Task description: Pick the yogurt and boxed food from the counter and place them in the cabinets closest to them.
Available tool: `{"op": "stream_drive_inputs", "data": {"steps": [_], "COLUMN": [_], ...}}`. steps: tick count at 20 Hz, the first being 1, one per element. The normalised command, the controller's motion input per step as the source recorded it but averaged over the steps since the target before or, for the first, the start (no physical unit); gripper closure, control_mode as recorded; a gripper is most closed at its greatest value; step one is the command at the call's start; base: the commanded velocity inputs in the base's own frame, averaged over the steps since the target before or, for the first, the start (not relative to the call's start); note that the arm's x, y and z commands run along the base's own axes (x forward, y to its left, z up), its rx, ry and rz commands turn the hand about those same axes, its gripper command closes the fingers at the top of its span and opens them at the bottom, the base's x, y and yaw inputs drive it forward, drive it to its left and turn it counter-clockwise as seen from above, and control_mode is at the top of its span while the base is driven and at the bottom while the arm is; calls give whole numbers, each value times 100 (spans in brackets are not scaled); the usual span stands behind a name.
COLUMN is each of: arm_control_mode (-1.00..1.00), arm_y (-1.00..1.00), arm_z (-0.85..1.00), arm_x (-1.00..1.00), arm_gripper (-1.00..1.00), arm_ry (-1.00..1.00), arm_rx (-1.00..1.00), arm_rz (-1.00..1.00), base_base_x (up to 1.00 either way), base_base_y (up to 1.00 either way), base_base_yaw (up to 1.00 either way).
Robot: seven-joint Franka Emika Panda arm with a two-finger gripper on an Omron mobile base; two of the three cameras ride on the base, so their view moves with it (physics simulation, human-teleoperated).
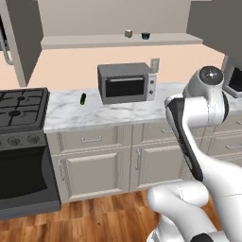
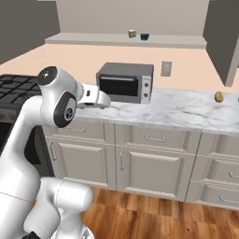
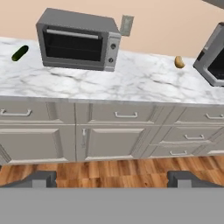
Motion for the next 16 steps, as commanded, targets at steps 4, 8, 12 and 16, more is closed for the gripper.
{"op": "stream_drive_inputs", "data": {"steps": [4,8,12,16], "arm_control_mode": [100,100,100,100], "arm_y": [0,0,0,0], "arm_z": [0,0,0,0], "arm_x": [0,0,0,0], "arm_gripper": [-100,-100,-100,-100], "arm_ry": [0,0,0,0], "arm_rx": [0,0,0,0], "arm_rz": [0,0,0,0], "base_base_x": [-13,0,-4,-15], "base_base_y": [32,2,-15,-42], "base_base_yaw": [0,0,0,0]}}
